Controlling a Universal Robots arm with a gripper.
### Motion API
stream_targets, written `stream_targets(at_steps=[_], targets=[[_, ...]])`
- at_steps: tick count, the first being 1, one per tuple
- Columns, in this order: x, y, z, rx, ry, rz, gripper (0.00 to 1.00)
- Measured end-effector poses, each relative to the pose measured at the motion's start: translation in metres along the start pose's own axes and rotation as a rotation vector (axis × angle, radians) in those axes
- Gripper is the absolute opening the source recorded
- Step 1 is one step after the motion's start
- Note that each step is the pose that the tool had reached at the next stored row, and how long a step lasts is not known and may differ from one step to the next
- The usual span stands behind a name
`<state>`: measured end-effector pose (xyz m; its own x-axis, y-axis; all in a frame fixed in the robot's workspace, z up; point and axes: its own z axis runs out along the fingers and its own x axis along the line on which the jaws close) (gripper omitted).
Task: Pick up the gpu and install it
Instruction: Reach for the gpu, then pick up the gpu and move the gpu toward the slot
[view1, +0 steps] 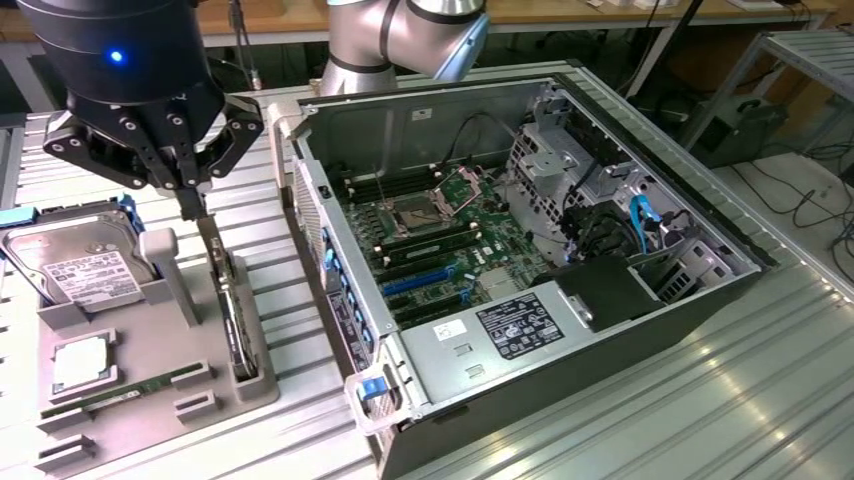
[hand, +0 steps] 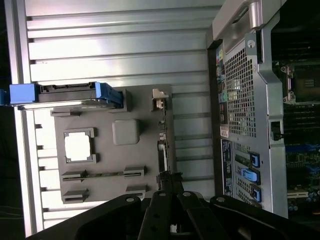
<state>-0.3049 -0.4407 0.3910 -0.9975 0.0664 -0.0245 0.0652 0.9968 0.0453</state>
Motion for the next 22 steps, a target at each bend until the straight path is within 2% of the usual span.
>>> stream_targets(at_steps=[13, 17, 18, 19, 20, 21, 22], targets=[[0.0000, 0.0000, 0.0000, 0.0000, 0.0000, 0.000, 0.11], [0.0000, 0.0000, 0.0000, 0.0000, 0.0000, 0.000, 0.36], [0.0000, 0.0000, 0.0000, 0.0001, 0.0000, 0.000, 0.36], [0.0001, 0.0001, 0.0001, 0.0005, -0.0001, -0.001, 0.42], [0.0001, 0.0003, 0.0006, 0.0007, 0.0001, -0.006, 0.42], [0.0001, 0.0003, 0.0015, 0.0007, 0.0006, -0.015, 0.48], [0.0002, 0.0003, 0.0026, 0.0006, 0.0010, -0.025, 0.48]])
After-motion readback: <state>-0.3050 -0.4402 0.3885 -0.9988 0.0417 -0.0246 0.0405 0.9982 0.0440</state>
